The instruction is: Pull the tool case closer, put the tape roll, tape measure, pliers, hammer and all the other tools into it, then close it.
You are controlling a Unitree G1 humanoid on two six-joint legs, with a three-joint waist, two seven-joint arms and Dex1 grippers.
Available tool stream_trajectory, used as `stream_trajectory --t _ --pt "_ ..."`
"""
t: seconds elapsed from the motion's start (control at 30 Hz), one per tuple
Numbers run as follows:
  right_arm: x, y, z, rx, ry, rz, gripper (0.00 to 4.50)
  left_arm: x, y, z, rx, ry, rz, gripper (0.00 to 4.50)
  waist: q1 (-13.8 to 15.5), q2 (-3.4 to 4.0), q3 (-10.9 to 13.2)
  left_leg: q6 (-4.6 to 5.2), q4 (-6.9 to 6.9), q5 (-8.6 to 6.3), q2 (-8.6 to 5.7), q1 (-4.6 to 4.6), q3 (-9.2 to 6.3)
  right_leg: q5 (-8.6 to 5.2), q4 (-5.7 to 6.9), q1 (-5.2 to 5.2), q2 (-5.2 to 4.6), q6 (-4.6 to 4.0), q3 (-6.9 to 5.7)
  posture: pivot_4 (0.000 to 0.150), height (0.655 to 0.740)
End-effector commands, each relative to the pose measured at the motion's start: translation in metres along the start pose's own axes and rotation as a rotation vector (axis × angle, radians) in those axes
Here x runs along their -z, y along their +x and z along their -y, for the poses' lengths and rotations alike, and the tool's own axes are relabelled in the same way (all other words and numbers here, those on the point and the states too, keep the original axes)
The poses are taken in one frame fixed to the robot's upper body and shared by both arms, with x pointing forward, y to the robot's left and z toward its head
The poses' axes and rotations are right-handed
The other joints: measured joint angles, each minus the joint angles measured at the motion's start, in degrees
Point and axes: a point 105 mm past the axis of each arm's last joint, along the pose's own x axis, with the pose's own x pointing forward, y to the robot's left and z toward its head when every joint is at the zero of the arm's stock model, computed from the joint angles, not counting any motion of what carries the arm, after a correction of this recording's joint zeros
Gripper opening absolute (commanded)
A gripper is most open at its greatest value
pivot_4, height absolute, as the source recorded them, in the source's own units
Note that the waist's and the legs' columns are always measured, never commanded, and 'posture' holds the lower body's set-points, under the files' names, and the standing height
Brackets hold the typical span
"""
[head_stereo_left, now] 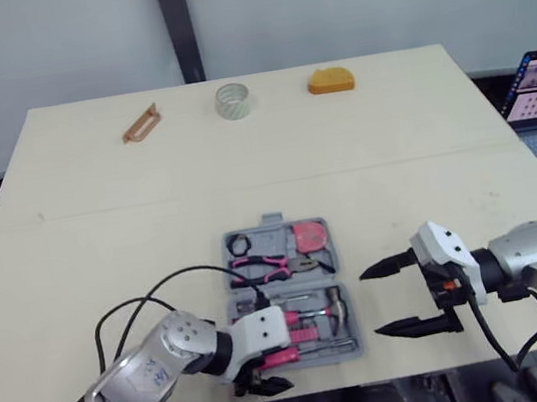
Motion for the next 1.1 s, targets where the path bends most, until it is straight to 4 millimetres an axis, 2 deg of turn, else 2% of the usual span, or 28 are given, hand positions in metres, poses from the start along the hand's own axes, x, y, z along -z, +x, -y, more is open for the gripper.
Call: stream_trajectory --t 0.03,0.33,0.43,0.57,0.73,0.83,0.93,1.1 --pt "-0.007 -0.004 -0.001 0.007 -0.036 0.005 4.50 -0.011 -0.005 0.004 0.002 0.009 0.036 2.98 0.0 0.00 0.0 0.00 0.00 0.00 0.00 0.00 0.00 0.00 0.00 0.00 0.00 0.00 0.00 0.150 0.7400" --pt "-0.008 -0.006 -0.002 0.002 -0.032 0.007 4.50 -0.039 -0.045 0.007 0.024 -0.015 0.097 2.98 0.0 0.00 0.0 0.00 0.01 0.00 0.00 -0.01 -0.02 0.00 0.00 0.01 0.00 0.00 0.01 0.150 0.7400" --pt "-0.009 -0.005 -0.002 0.002 -0.033 0.010 4.50 -0.031 -0.039 0.003 0.004 -0.035 0.113 2.98 -0.1 0.00 0.0 0.01 0.01 -0.01 0.00 0.00 -0.03 0.00 0.00 0.01 0.00 0.00 0.02 0.150 0.7400" --pt "-0.009 -0.005 -0.002 0.004 -0.032 0.013 4.50 -0.035 -0.046 -0.005 -0.013 0.045 0.264 2.98 -0.1 0.00 0.0 0.01 -0.01 -0.01 0.00 0.00 -0.03 0.00 -0.01 0.00 0.00 0.01 0.00 0.150 0.7400" --pt "-0.009 -0.005 -0.001 0.010 -0.029 0.014 4.50 -0.031 -0.050 -0.016 -0.104 0.076 0.510 2.98 -0.1 0.00 0.0 0.01 0.01 -0.01 0.00 -0.01 -0.02 0.00 -0.03 0.01 0.00 0.00 0.00 0.150 0.7400" --pt "-0.009 -0.005 0.000 0.015 -0.027 0.014 4.50 -0.013 -0.046 -0.017 -0.149 0.088 0.532 1.64 -0.2 0.00 0.0 0.02 0.00 -0.02 0.00 -0.01 -0.03 0.01 -0.03 0.01 0.00 0.01 -0.01 0.150 0.7400" --pt "-0.008 -0.005 0.000 0.021 -0.025 0.014 4.50 0.004 -0.037 -0.010 -0.137 0.092 0.507 0.07 -0.2 0.01 0.0 0.02 0.00 -0.02 0.00 0.00 -0.02 0.01 -0.03 0.01 0.00 0.01 -0.01 0.150 0.7400" --pt "-0.008 -0.005 0.001 0.024 -0.025 0.013 4.50 0.017 -0.031 -0.005 -0.124 0.106 0.468 0.02 -0.1 0.01 0.0 0.02 0.01 -0.02 0.00 0.00 -0.02 0.01 -0.03 0.02 -0.01 0.01 -0.01 0.150 0.7400"
